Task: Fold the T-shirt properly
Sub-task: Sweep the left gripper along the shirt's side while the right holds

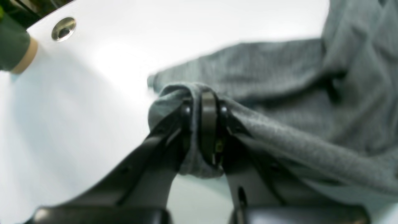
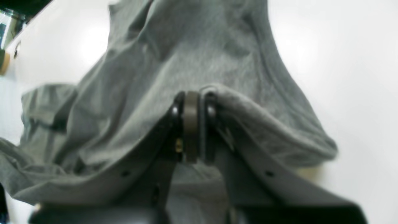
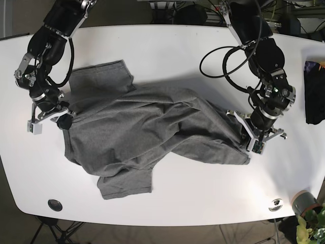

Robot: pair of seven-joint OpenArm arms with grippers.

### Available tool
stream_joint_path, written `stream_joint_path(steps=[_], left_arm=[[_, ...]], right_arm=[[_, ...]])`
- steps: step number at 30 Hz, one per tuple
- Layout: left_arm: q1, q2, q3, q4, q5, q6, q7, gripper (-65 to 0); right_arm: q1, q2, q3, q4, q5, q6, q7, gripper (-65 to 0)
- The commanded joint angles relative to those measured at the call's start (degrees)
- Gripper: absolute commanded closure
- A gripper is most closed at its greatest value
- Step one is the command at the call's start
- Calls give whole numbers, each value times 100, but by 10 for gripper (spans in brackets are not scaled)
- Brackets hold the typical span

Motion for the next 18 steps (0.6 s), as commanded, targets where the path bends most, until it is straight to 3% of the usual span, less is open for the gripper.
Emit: stream_joint_path(steps=[1,4,11,18], left_arm=[[-376,-55,-20,-135,-73,51,-128,0],[-746,-64,-20,-417,-73,69,-128,0],[-1669,-151,-11,-1102,-73,676,-128,0],[-2495,-178,-11,-1357,-73,966,-128,0]], right_arm=[[398,148,0,-201,139,50,142,-29],[794,289,0,-596,139,41,142,-29],[1813,561,-9,-1625,139,41,150,-29],[2482,808,-132,-2029,130,41,150,-29]])
